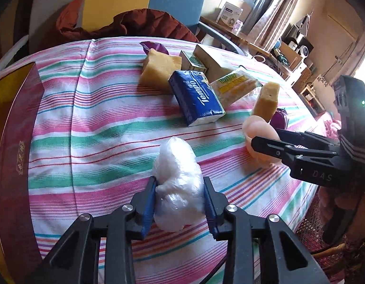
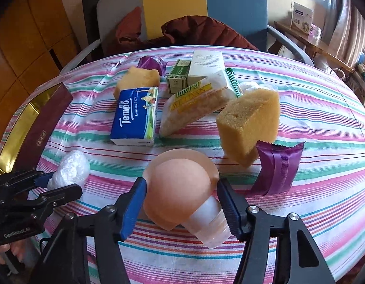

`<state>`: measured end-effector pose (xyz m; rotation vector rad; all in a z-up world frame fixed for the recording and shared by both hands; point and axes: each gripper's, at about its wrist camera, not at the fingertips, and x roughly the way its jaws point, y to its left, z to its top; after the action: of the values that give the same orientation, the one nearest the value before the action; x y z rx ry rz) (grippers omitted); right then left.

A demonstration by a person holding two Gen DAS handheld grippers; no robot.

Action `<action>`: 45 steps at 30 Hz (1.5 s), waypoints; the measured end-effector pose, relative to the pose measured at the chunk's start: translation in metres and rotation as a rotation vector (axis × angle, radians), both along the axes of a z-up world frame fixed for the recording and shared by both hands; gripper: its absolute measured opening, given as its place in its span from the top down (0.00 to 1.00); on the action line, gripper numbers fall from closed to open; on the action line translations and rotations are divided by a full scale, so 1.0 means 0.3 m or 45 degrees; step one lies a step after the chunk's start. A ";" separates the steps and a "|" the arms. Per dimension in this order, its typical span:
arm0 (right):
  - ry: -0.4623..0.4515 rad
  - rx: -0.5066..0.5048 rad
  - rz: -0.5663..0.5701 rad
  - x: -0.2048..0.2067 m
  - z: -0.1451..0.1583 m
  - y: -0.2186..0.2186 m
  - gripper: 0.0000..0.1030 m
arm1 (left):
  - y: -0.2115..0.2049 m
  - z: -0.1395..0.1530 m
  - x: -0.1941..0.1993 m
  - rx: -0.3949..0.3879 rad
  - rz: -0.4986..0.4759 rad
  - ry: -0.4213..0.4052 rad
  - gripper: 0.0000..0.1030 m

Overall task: Organize objects
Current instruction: 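Carry the white bag into the gold tray with the left tool while the right tool drops the puff there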

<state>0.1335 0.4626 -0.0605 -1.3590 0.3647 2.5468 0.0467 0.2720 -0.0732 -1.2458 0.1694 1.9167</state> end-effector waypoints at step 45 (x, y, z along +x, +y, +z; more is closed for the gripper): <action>0.271 -0.280 0.411 -0.188 0.209 -0.573 0.41 | -1.007 0.057 -0.338 -0.212 0.800 0.124 0.65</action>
<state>0.0772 0.2905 0.0021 -1.3121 0.5147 3.0083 -0.0547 -0.0301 -0.0560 -1.4293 -0.0211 2.5449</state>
